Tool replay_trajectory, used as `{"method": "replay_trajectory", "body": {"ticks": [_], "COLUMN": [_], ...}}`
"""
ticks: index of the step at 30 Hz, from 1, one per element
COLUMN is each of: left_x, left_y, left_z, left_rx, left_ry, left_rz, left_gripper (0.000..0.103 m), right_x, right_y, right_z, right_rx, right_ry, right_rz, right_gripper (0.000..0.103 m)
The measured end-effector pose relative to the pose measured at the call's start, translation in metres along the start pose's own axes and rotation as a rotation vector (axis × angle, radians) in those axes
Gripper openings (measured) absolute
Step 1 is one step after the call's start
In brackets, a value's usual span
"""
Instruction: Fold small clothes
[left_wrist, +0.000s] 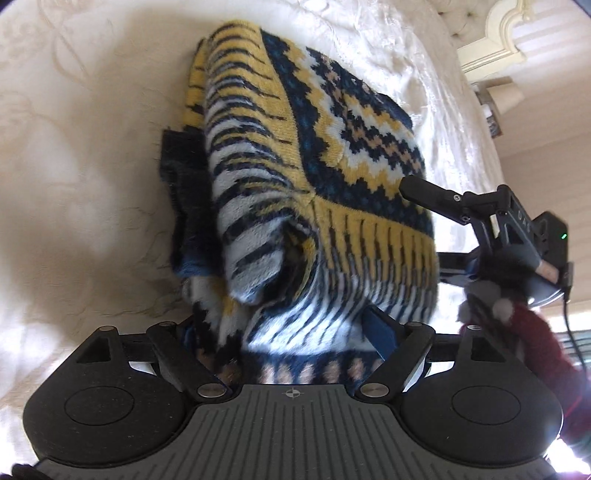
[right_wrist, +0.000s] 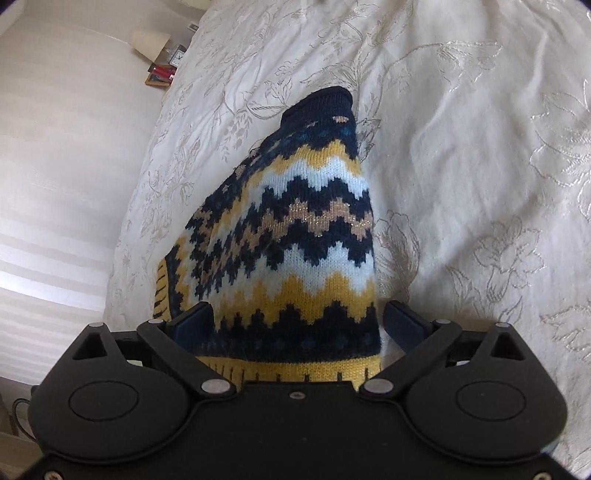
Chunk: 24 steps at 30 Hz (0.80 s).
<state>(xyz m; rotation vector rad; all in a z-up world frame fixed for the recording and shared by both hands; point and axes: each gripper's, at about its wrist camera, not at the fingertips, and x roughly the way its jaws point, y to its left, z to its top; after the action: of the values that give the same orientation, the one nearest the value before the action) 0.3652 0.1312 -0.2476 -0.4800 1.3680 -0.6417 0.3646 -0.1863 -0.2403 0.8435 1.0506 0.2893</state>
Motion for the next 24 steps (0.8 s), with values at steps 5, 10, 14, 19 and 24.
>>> {"method": "replay_trajectory", "body": {"ticks": [5, 10, 14, 19, 24], "left_x": [0.004, -0.004, -0.009, -0.008, 0.003], "left_y": [-0.006, -0.021, -0.037, -0.059, -0.076], "left_z": [0.005, -0.002, -0.027, -0.081, -0.137], "left_rx": [0.008, 0.041, 0.062, 0.099, 0.193], "left_ry": [0.053, 0.060, 0.091, 0.178, 0.269], "left_rz": [-0.117, -0.176, -0.209, -0.237, -0.184], "left_gripper": [0.069, 0.069, 0.069, 0.069, 0.070], "right_x": [-0.005, -0.034, -0.065, -0.112, -0.142], "right_y": [0.011, 0.021, 0.025, 0.013, -0.002], "right_z": [-0.005, -0.018, -0.045, -0.090, -0.132], "right_rx": [-0.034, 0.007, 0.019, 0.024, 0.044], "right_ry": [0.023, -0.035, -0.046, -0.029, 0.001], "right_rz": [-0.028, -0.001, -0.011, -0.034, -0.085], "right_gripper": [0.056, 0.050, 0.050, 0.050, 0.053]}}
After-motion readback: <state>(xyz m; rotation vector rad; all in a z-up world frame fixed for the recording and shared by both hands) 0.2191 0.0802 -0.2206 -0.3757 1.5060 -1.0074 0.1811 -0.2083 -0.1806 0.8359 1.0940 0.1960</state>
